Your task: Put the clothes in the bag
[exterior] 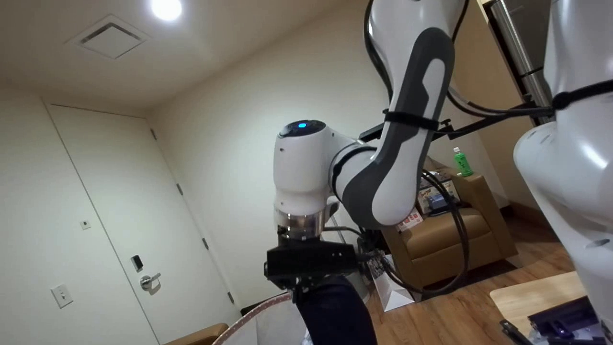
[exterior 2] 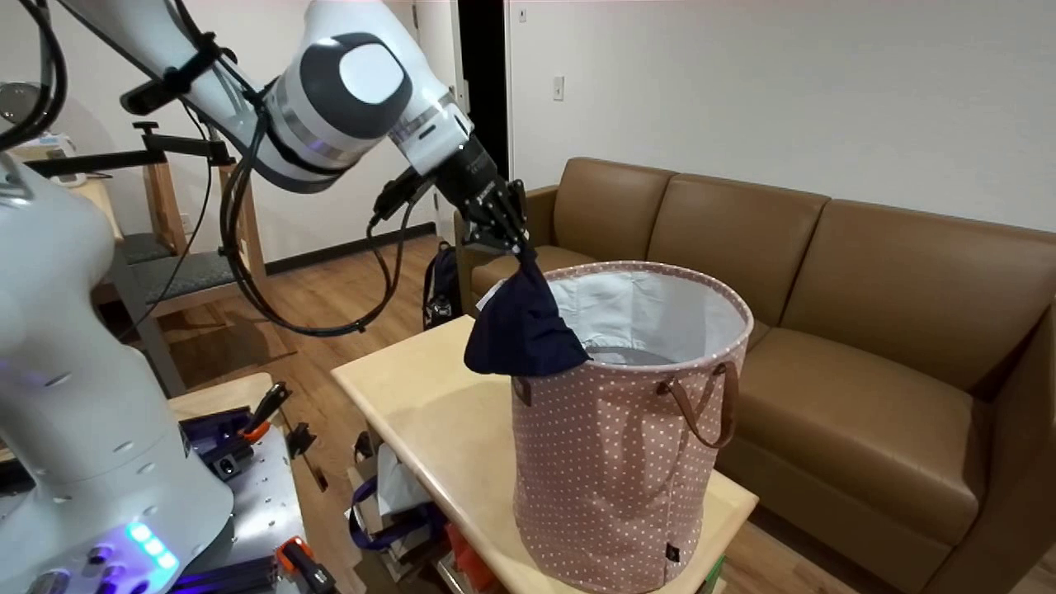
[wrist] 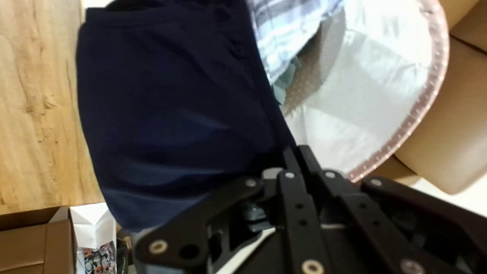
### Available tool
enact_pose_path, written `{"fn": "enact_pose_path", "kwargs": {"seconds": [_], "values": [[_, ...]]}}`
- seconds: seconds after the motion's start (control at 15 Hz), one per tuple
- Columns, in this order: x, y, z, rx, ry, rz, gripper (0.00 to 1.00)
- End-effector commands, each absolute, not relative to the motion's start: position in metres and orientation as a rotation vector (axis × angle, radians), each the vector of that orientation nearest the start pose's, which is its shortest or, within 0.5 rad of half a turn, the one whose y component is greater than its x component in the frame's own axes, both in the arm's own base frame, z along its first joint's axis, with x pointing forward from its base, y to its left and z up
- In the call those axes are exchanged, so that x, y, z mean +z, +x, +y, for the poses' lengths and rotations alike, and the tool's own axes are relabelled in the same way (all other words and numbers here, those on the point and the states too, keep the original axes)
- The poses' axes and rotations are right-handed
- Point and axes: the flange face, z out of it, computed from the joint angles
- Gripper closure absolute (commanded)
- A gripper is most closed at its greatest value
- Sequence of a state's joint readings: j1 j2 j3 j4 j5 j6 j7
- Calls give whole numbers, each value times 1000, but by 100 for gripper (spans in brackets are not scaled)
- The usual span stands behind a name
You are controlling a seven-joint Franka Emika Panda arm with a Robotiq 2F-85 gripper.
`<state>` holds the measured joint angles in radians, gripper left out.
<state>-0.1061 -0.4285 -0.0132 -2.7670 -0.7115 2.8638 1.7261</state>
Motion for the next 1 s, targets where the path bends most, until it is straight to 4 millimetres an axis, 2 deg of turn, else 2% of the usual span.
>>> {"fn": "enact_pose_path", "kwargs": {"seconds": [0.0, 0.13, 0.27, 0.47, 0.53, 0.6, 0.67, 0.93], "values": [[440, 380, -31, -1022, -2153, 1758, 94], [463, 392, -53, -1082, -2036, 1834, 94], [474, 408, -79, -1136, -1917, 1911, 94], [471, 444, -119, -1205, -1763, 2058, 94], [472, 451, -126, -1249, -1731, 2117, 93], [463, 461, -130, -1268, -1719, 2172, 93], [449, 472, -126, -1270, -1738, 2175, 93], [374, 508, -68, -1048, -1994, 1981, 93]]}}
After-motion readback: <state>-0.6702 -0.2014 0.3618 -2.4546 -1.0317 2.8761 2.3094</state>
